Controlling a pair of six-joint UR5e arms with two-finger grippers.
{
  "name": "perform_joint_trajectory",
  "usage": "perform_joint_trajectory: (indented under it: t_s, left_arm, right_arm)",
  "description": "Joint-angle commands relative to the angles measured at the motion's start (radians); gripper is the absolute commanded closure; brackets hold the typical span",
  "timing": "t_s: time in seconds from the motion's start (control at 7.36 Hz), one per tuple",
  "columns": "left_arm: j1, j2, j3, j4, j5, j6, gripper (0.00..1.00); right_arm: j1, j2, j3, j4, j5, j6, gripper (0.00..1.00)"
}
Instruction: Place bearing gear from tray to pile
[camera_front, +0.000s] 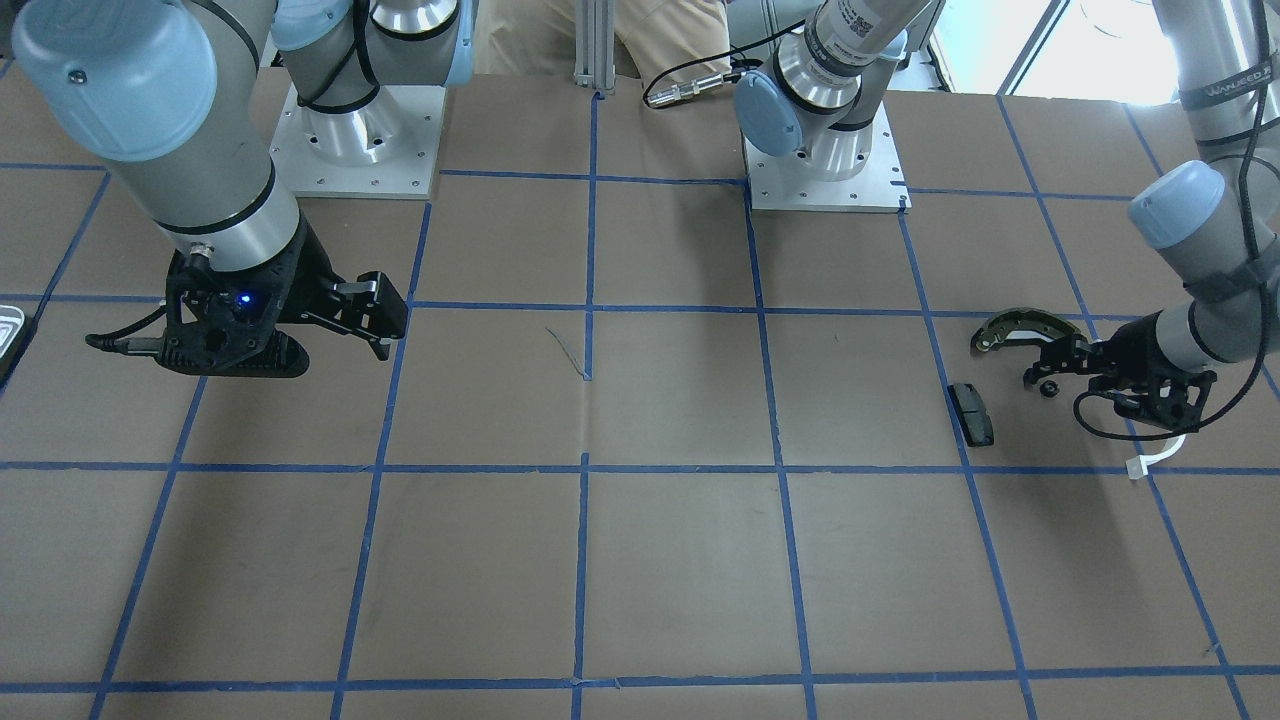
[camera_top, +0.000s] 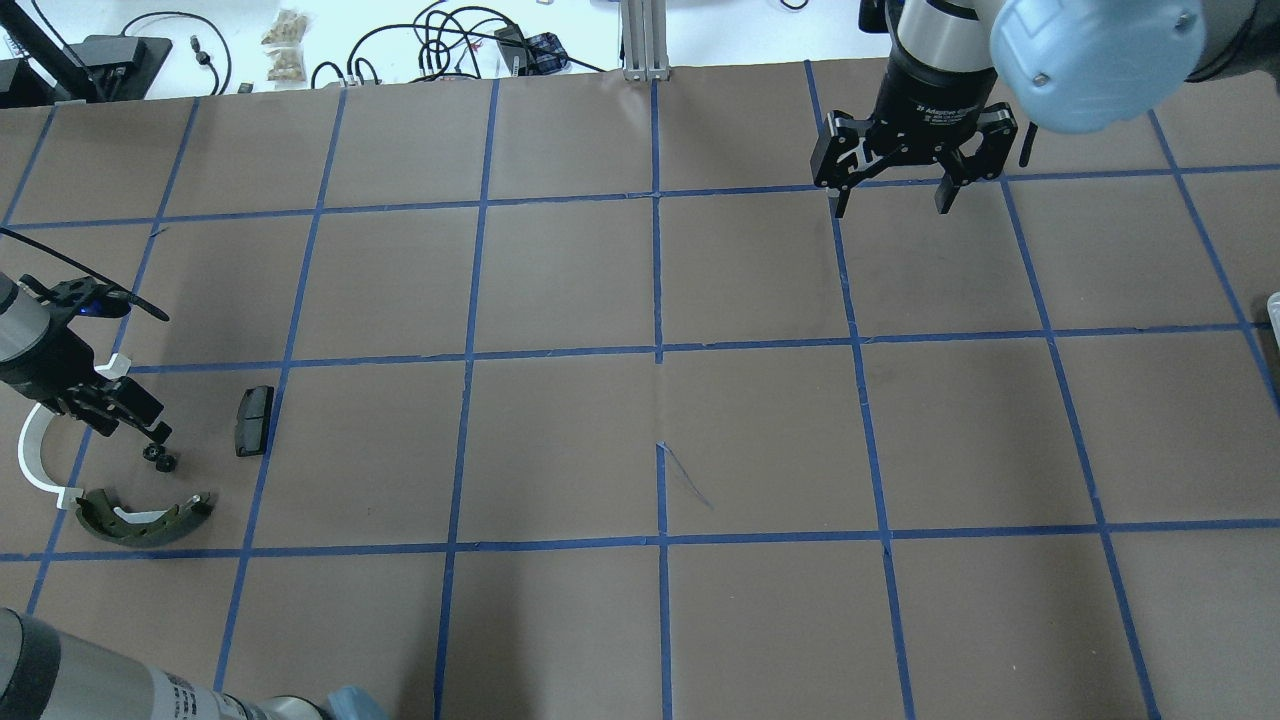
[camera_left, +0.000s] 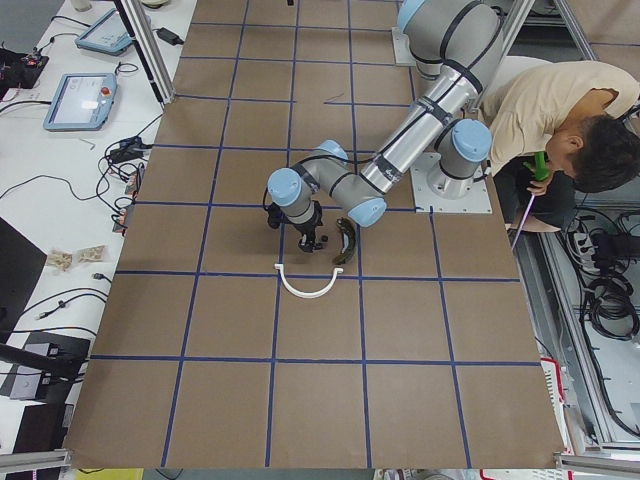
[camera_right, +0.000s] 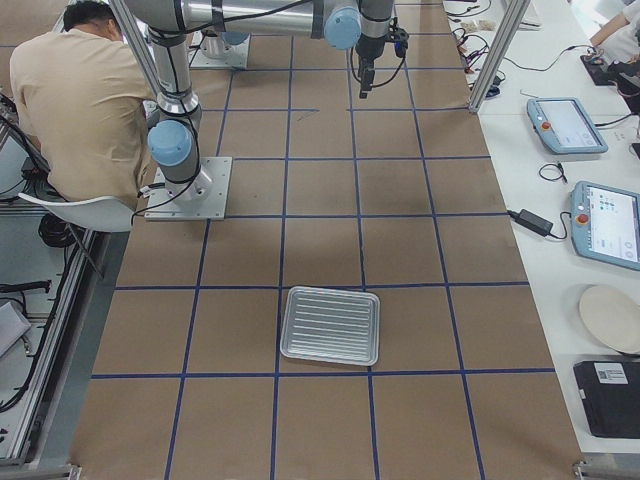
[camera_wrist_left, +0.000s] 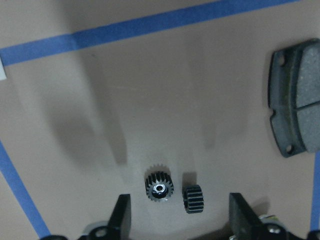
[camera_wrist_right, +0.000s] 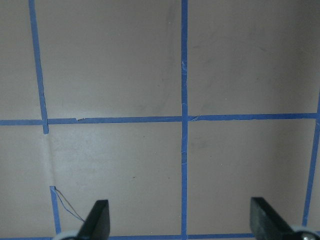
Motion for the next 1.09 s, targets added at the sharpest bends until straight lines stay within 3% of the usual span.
perform_joint_trajectory:
  t_s: [0.0,0.41,0.95]
  left_arm:
    - [-0.058,0.027,0.089,-0.075,0.001,-0.008,0.00]
    - [-0.241,0.141,0.111,-0.097,-0.004,-0.145,0.00]
    - [-0.492,0.364,0.114,-0.273,-0.024,-0.468,0.00]
  right_arm:
    - [0.000,0.003,0.001,-0.002,0.003,-0.003,0.00]
    - [0.000,0.003,0.003,-0.002,0.002,-0.012,0.00]
    - [-0.001,0.006,0.003,-0.004,0.003,-0.012,0.00]
